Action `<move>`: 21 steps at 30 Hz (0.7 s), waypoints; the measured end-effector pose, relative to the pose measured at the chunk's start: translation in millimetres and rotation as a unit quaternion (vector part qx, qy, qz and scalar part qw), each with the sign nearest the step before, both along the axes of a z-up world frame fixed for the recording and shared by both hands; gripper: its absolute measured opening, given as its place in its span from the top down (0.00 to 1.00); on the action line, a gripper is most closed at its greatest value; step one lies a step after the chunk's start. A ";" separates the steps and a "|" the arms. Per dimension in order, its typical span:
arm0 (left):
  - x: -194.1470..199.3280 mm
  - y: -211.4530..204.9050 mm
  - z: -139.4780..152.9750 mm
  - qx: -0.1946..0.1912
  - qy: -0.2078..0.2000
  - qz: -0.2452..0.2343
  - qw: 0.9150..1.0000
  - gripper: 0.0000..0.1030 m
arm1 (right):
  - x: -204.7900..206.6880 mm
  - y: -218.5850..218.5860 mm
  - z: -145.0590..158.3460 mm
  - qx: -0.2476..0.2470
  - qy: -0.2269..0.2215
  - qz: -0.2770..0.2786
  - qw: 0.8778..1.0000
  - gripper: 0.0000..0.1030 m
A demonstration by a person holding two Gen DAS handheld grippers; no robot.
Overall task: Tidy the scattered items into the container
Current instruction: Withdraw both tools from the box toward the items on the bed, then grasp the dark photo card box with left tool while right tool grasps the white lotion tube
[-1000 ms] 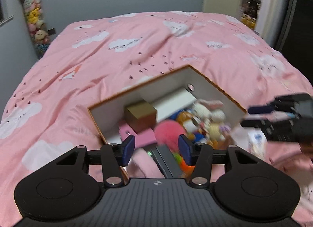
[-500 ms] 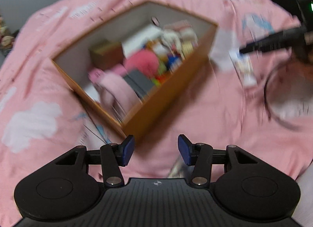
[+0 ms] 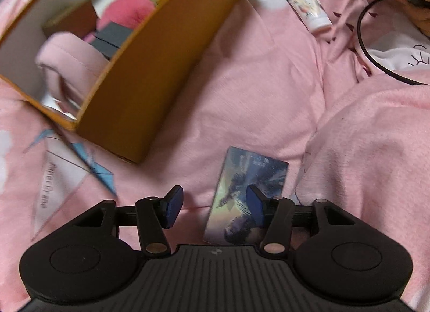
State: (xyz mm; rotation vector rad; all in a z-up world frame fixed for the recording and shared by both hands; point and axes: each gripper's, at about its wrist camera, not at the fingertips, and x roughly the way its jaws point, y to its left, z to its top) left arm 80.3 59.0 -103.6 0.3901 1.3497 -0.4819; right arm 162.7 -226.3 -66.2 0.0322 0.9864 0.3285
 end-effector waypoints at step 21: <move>9.2 19.9 -33.9 -0.054 0.156 0.025 0.986 0.32 | 5.8 -2.7 -15.2 -0.001 0.036 -0.007 0.999 0.58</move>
